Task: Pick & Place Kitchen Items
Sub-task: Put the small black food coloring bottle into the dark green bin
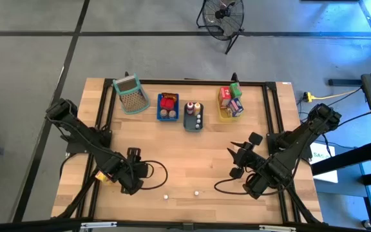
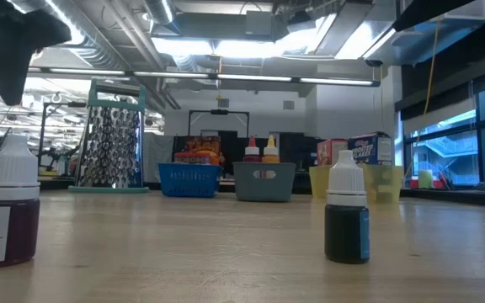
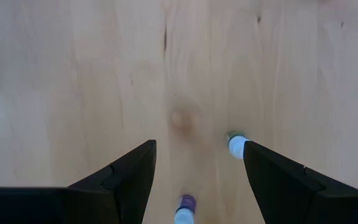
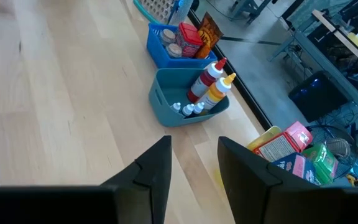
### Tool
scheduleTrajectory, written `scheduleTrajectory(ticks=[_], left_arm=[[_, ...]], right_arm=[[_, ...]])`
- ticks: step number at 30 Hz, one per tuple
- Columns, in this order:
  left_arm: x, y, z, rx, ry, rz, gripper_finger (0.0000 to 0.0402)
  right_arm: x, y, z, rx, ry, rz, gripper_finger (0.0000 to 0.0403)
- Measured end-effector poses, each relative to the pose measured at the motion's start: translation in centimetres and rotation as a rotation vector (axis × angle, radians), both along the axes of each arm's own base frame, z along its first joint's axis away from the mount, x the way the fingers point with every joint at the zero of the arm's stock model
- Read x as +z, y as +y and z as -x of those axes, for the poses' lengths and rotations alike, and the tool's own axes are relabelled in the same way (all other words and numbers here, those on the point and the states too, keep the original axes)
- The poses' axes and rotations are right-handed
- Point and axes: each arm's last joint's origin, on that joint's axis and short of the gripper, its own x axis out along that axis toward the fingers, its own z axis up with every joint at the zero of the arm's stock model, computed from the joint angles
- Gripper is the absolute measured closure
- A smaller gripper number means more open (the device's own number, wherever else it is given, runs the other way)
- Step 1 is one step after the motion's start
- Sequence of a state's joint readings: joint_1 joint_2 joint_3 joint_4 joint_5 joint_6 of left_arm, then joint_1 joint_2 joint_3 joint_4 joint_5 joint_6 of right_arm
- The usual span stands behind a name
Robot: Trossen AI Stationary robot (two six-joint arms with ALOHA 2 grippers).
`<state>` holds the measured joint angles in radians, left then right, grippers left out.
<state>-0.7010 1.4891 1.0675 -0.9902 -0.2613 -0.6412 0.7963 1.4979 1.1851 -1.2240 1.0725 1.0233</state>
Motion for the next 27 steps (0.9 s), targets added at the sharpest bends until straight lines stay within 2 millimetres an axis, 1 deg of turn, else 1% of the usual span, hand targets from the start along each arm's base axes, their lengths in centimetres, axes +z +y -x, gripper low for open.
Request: scheduleTrajectory(ticks=[5, 10, 16, 23, 27], left_arm=[[-0.9, 0.0, 0.5, 0.014, 0.054, 0.034, 0.0164], [-1.1, -0.2, 0.5, 0.004, 0.05, 0.062, 0.0164], [-1.2, -0.3, 0.5, -0.104, 0.086, 0.082, 0.0164], [-1.0, -0.8, 0.0, -0.119, 0.023, 0.127, 0.0164], [-1.1, -0.8, 0.0, -0.116, 0.016, 0.113, 0.0164]], right_arm=[[0.0, -0.2, -0.3, -0.004, 0.006, 0.006, 0.027], [0.0, -0.3, -0.4, 0.001, 0.019, 0.016, 0.027], [0.0, -0.3, -0.4, 0.003, 0.022, 0.019, 0.027], [0.0, -0.3, -0.4, 0.005, 0.024, 0.021, 0.027], [0.0, -0.3, -0.4, 0.005, 0.026, 0.02, 0.027]])
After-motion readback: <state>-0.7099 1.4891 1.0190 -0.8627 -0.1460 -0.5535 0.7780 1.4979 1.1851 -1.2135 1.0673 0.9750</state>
